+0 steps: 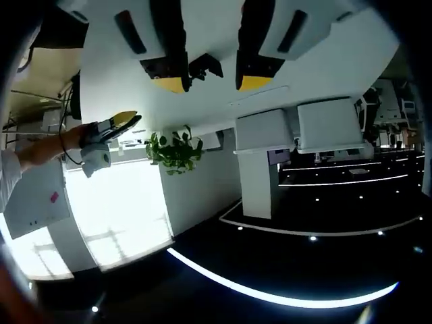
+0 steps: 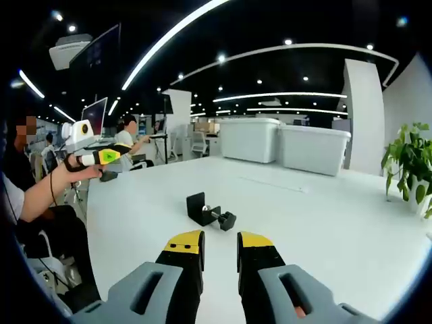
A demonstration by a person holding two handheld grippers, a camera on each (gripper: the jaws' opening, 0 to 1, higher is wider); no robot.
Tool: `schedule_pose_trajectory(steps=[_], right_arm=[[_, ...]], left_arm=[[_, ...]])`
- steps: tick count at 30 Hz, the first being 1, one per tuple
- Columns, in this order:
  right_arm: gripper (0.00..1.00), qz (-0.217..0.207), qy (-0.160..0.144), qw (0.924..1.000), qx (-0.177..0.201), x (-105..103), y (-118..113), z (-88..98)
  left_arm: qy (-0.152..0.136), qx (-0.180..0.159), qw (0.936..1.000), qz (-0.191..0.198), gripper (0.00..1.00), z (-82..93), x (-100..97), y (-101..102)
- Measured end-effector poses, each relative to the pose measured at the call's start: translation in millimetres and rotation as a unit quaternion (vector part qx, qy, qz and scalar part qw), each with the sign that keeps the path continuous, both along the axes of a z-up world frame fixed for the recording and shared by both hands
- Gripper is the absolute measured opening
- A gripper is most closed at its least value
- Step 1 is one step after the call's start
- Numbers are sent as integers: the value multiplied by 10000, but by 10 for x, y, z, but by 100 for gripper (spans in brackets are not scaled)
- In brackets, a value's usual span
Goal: Clamp the fixed fixture on the desktop, loosen the retaining clip, secure it to the edge of the desk, and tighten the retaining clip.
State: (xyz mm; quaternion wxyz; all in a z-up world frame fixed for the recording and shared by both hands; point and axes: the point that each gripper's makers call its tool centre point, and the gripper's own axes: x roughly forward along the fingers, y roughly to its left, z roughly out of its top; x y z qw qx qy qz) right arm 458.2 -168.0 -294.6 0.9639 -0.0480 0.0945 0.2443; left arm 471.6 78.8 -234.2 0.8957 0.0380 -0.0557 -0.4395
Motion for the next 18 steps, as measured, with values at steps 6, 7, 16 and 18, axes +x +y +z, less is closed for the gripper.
schedule_pose_trajectory(steps=[6, 7, 16, 18], right_arm=[[18, -13, -8, 10000, 7, 7, 5, 19], [18, -5, -18, 10000, -10, 6, 11, 21], [18, 21, -28, 10000, -18, 19, 37, 11], [18, 12, -15, 10000, -14, 27, 32, -9]], left_arm=[[-5, 26, 10000, -71, 28, -9, -24, -53], [0, 18, 10000, -82, 28, -12, -28, -56], [38, -2, 10000, -59, 28, -39, -10, -47], [46, -16, 10000, -70, 28, -45, 0, -64]])
